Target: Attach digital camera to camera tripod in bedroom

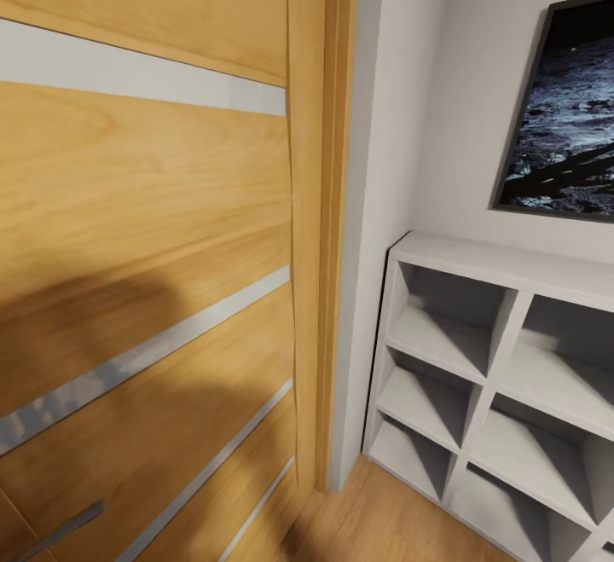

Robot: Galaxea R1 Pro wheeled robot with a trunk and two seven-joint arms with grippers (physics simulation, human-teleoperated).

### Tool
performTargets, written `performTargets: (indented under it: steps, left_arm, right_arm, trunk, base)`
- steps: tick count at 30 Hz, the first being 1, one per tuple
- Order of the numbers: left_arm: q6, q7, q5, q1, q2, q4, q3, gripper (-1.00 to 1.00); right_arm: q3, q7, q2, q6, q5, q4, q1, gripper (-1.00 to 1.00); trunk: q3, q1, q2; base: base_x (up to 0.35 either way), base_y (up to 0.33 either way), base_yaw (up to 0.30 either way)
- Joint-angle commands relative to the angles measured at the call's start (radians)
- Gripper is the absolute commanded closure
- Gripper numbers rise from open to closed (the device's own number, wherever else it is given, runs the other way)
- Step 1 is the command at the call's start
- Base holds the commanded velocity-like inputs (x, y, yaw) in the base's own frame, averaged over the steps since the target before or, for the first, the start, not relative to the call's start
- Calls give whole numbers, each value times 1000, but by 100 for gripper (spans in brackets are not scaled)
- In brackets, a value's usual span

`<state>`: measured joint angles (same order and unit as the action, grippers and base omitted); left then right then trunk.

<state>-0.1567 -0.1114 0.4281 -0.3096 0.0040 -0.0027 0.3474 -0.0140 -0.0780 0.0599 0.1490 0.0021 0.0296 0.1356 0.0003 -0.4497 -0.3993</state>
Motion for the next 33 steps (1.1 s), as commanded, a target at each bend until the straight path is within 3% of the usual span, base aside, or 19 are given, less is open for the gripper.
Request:
performTargets:
  steps: [1,12,33]
  left_arm:
    - [-4,-4,9,0,0,0,8,100]
    - [-4,-4,9,0,0,0,8,100]
    - [-4,-4,9,0,-1,0,8,100]
  right_arm:
    - [-1,-2,0,6,0,3,1,-100]
    - [-2,-2,-1,4,-6,3,1,-100]
    - [-3,-2,-1,1,-7,3,1,-100]
  trunk:
    - [0,0,-1]
    - [0,0,-1]
    - [0,0,-1]
  base:
    - [7,0,0]
    - [2,0,-30]
    - [0,0,-223]
